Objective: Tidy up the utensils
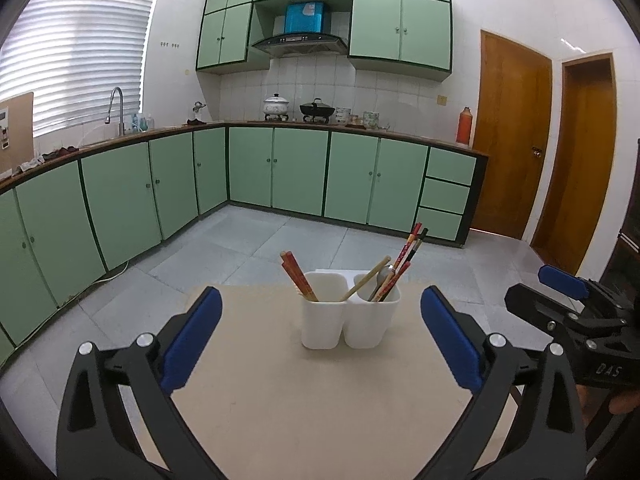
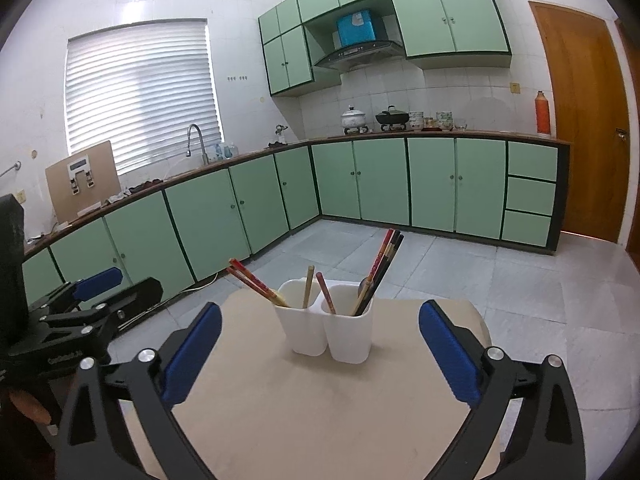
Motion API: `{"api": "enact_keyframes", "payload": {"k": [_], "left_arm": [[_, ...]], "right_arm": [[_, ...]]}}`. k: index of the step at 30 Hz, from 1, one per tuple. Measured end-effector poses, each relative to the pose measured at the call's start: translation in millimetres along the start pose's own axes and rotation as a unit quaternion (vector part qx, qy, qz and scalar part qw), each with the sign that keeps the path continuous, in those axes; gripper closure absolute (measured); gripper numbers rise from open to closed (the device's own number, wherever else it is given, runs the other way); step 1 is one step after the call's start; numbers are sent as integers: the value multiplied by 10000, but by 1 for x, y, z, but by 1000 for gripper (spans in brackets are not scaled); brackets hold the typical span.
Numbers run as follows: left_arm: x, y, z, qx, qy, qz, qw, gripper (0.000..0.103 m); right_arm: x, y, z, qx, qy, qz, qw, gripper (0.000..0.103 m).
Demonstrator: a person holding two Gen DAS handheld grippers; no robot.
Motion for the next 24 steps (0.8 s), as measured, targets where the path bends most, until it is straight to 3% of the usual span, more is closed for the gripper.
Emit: {"api": "enact_keyframes", "payload": {"k": [24], "left_arm": [[24, -5, -53, 438, -62, 222, 9988, 6]], "right_arm": [[-11, -8, -50, 388, -24, -154, 9991, 6]]}}
Point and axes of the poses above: each gripper's, at about its wrist camera, not at the fingertips, and z roughly the way its jaws point, x to its right, y to its underside, the point moved 1 cm from there along z, roughly the way its jaws point, and after that the axes turned 13 degrees about y, right-handed, at the moved point
